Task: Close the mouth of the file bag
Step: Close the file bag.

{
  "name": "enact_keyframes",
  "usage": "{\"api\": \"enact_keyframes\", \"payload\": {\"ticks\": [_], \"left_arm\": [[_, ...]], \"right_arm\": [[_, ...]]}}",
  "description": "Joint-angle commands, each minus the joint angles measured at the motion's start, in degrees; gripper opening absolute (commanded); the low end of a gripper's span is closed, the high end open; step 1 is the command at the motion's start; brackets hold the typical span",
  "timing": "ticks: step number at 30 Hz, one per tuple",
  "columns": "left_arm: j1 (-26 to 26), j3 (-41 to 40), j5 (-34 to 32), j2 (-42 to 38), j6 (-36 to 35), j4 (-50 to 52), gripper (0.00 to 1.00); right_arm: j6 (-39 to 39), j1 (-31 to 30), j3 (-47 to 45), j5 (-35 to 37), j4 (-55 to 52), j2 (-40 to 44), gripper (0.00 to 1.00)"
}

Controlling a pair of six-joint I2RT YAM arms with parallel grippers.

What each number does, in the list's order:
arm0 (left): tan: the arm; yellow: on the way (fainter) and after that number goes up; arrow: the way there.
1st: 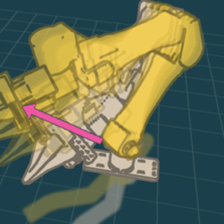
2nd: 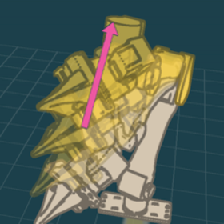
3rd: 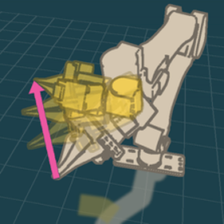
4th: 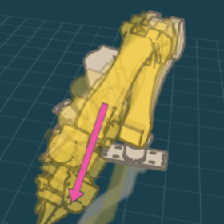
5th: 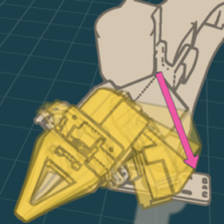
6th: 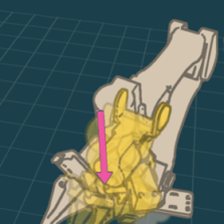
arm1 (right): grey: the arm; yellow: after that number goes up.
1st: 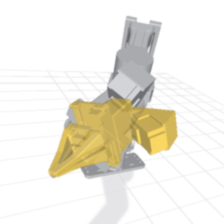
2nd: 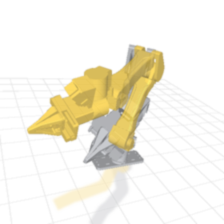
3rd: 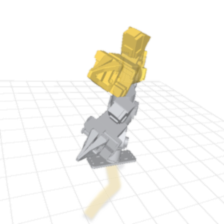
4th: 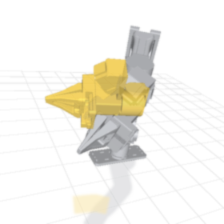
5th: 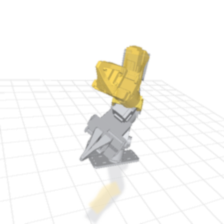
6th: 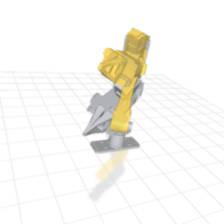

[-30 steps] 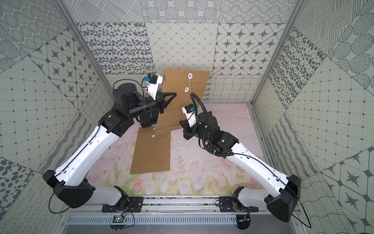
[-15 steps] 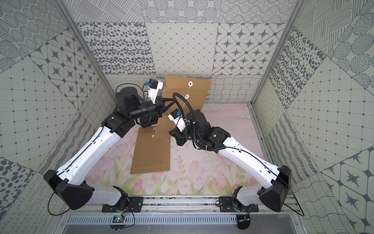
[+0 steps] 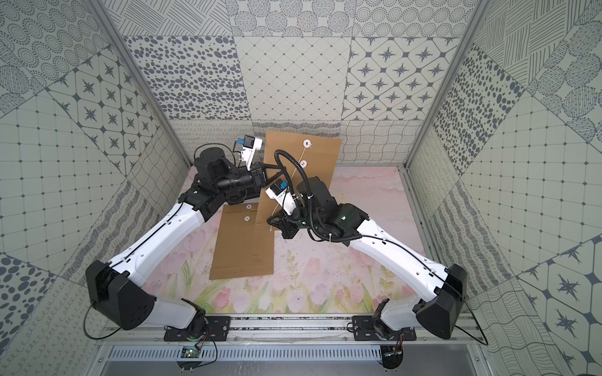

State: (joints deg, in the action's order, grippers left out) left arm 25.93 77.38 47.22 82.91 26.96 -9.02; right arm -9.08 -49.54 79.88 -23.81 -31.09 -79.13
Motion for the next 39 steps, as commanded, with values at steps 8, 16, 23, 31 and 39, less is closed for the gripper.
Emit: {"api": "enact_keyframes", "payload": {"ticks": [8,16,23,31,39], "left_arm": [[-0.72,-2.40,12.54,0.92,13.42,-22.36,0.00],[-0.83,-1.77,15.54,0.41,12.88,-21.84,0.00],[-0.97,-0.71,17.74,0.49,13.53,-21.48,0.00],[-1.15,0.13,18.91,0.41,14.21,-21.31,0.00],[-1.40,0.49,19.46,0.17,13.81,-20.20,0.00]], "right_arm": [[-4.30,3.20,-5.39,-4.39,4.26,0.47,0.00],[-5.82,7.57,-8.27,-6.74,4.28,3.77,0.00],[-5.79,11.37,-10.21,-7.54,3.87,5.74,0.00],[-4.54,14.78,-11.43,-7.30,3.68,7.11,0.00],[-4.21,16.84,-11.50,-6.87,3.46,8.47,0.00]]}}
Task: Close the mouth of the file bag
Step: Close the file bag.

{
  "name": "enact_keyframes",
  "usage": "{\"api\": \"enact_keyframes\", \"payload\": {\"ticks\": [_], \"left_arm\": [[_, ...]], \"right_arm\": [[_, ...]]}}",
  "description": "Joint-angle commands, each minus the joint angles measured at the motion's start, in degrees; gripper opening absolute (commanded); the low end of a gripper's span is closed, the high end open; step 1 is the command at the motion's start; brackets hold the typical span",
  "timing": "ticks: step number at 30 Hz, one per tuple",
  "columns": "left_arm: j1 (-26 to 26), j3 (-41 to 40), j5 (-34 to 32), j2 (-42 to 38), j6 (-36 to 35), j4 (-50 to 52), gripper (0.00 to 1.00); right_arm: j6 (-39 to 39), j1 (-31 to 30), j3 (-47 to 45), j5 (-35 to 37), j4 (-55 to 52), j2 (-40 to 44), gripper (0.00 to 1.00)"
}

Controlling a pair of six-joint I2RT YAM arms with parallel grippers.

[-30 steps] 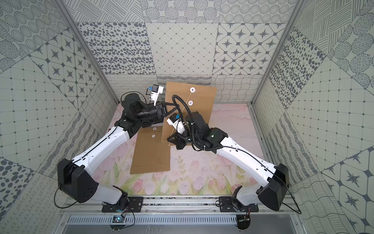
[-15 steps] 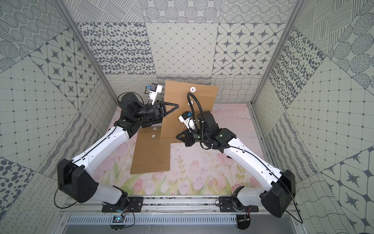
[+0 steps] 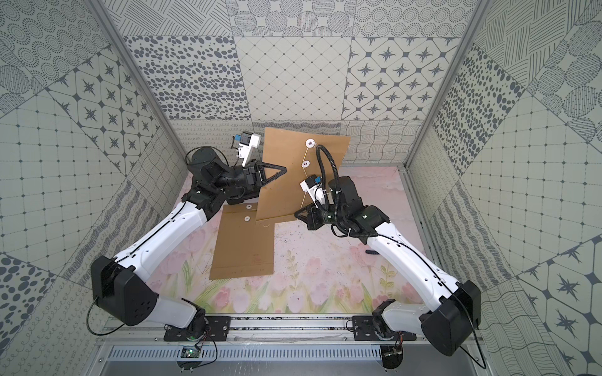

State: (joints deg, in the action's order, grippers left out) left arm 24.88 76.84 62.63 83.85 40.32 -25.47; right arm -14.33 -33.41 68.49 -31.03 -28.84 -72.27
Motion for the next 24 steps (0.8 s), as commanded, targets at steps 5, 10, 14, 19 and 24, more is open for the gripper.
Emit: {"api": "enact_keyframes", "payload": {"ticks": [5,10,14,19,24], "left_arm": [[-0.45,1.22,4.31,-1.35,-0.34,-2.34,0.00],[-0.53,1.70,2.42,-1.52,-2.35,1.00,0.00],[-0.49,1.34,2.74,-1.08,-0.57,-1.32,0.00],[-0.49,1.53,1.64,-0.64,-0.09,-1.29,0.00],[-0.11,1.64,1.37,-0.26,-0.85,-0.45,0.00]], "right_arm": [[1.42,1.68,0.48,1.54,0.30,2.39,0.00],[-0.42,0.20,1.17,0.90,1.12,2.74,0.00],[0.29,-3.04,3.83,1.61,-1.26,2.67,0.00],[1.05,-6.59,6.04,2.50,-3.15,1.90,0.00],[0.97,-10.87,9.27,2.44,-2.42,-0.46,0.00]]}}
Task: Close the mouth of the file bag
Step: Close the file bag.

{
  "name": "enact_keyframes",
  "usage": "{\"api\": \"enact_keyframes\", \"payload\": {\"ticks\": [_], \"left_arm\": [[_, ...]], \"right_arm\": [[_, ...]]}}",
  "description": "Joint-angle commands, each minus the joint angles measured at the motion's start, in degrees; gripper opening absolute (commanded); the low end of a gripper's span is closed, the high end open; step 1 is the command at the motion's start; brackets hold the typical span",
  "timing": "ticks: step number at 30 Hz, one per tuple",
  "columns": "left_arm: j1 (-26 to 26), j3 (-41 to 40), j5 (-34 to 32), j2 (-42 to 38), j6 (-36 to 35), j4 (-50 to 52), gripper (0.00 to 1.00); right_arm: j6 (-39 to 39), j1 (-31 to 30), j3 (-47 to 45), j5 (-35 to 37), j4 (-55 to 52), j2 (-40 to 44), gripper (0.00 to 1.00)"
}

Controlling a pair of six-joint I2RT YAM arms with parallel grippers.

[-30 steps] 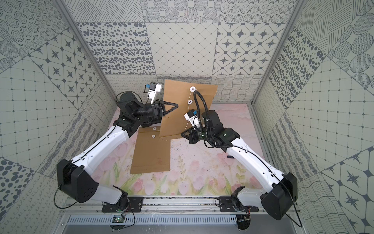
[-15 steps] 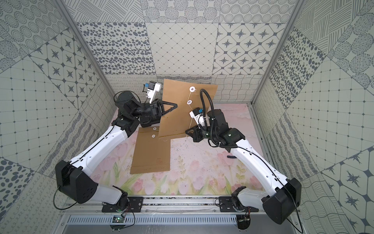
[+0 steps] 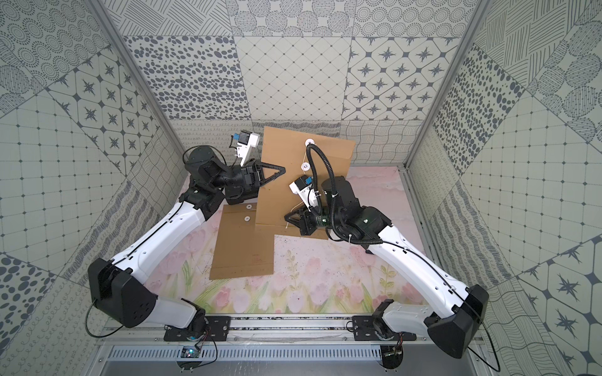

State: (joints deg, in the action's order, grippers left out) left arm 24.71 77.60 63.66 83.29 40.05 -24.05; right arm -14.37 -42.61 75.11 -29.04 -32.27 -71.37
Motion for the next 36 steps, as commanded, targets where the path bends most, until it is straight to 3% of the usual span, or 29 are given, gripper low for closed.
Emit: {"api": "enact_keyframes", "payload": {"ticks": [1,8,22,32,36], "left_arm": [[0.28,0.83,0.33,0.29,-0.63,-1.88,0.00],[1.05,1.85,1.09,0.21,-2.13,-0.12,0.00],[2.79,0.56,2.96,3.36,2.59,-6.85,0.00],[3.42,-0.74,5.53,4.21,3.24,-8.30,0.00],[2.25,-2.14,5.40,5.10,14.77,-21.77,0.00]], "right_arm": [[1.03,-2.13,3.03,0.12,1.42,-1.83,0.00],[0.09,-4.14,4.60,-3.29,3.61,-4.98,0.00],[-2.58,-5.49,5.29,-7.39,8.06,-7.41,0.00],[-5.10,-2.16,2.16,-10.05,8.84,-6.81,0.00],[-7.10,1.25,-1.96,-8.86,9.20,-4.35,0.00]]}}
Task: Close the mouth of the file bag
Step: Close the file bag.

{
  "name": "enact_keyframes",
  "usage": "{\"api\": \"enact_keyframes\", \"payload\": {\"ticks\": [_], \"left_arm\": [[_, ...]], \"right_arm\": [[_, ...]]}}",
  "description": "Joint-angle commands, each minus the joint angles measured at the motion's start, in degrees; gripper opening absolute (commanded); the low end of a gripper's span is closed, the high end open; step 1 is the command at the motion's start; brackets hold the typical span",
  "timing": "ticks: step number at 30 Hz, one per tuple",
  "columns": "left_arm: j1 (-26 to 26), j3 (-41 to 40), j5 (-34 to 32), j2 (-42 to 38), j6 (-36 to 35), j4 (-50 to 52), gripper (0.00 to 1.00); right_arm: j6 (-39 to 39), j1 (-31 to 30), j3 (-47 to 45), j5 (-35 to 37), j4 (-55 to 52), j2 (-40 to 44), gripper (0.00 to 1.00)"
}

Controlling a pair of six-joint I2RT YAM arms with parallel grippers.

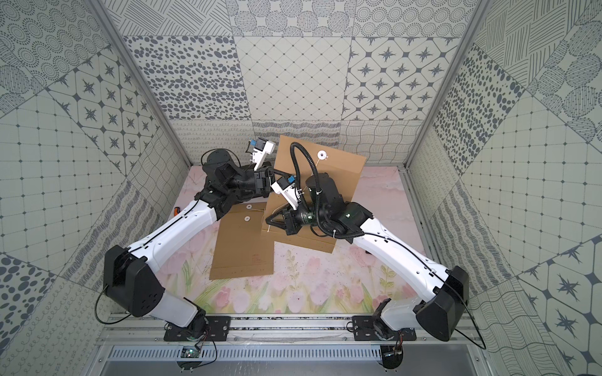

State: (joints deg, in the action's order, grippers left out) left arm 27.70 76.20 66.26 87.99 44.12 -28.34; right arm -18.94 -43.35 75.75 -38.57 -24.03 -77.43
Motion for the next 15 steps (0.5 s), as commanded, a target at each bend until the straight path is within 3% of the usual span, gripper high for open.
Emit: {"api": "enact_keyframes", "payload": {"ticks": [1,5,15], "left_arm": [[-1.10,-0.80,3.06,1.14,15.38,-22.86,0.00],[-1.86,-0.28,4.12,3.51,24.88,-33.28,0.00],[-2.73,-0.82,5.63,1.01,20.09,-26.58,0.00]], "right_arm": [[-2.55,2.69,-3.39,1.05,0.60,2.33,0.00],[-2.73,4.76,-5.42,2.07,0.20,4.33,0.00],[-0.12,10.28,-4.99,2.97,-2.85,6.56,0.00]]}}
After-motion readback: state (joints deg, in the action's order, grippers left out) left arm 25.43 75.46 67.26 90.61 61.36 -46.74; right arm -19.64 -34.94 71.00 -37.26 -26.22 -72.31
